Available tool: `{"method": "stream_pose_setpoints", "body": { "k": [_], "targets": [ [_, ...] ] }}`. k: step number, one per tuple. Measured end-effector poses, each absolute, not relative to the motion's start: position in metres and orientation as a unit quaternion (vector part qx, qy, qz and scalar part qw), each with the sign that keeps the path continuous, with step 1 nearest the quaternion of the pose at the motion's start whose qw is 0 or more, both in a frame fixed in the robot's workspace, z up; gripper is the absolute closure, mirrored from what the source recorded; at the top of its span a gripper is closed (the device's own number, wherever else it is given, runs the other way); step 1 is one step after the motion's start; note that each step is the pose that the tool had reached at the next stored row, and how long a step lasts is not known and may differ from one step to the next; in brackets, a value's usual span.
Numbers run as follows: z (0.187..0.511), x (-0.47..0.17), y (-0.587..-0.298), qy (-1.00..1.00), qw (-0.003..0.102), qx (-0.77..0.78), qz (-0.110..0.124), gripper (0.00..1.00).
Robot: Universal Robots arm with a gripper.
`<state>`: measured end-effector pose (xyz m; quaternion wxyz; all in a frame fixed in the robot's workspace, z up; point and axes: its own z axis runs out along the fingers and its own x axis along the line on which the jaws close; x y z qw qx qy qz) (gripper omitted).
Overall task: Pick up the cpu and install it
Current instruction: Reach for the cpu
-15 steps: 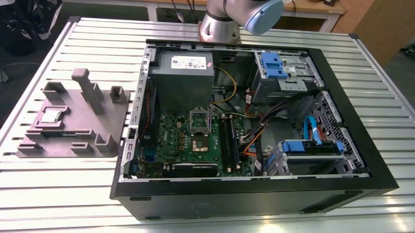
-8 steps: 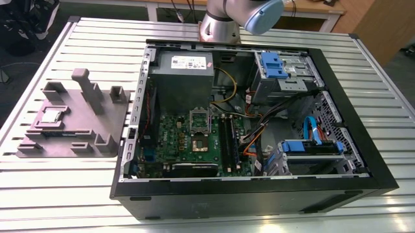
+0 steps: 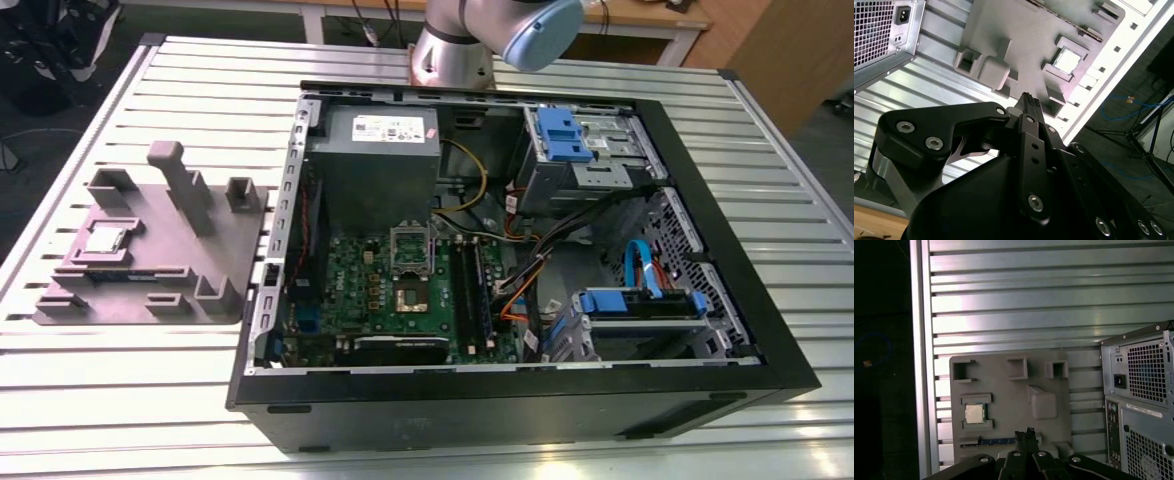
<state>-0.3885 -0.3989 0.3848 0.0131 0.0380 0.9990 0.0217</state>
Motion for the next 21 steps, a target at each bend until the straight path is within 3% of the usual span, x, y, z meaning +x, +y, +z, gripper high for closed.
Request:
{"method": "stream_pose_setpoints", "body": {
  "k": [21],
  "targets": [
    [0.3848,-0.3962,-0.3989,0.999,0.013,0.038,0.022,0.9]
  ]
}}
